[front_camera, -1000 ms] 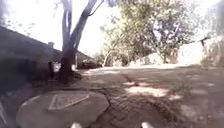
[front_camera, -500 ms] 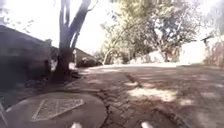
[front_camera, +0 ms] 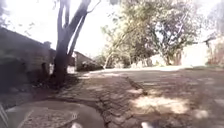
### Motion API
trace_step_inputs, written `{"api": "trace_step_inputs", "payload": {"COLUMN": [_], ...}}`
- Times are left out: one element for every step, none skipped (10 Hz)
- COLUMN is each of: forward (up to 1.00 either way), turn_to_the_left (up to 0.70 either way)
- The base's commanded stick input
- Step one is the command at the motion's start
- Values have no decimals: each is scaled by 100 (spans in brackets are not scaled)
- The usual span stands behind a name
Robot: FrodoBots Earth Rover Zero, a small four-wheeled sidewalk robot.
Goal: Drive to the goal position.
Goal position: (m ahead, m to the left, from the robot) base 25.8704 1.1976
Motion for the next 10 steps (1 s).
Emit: {"api": "trace_step_inputs", "payload": {"forward": [70,70,70,70,70,70,70,70,70,70], "turn_to_the_left": [0,0,0,0,0,0,0,0,0,0]}}
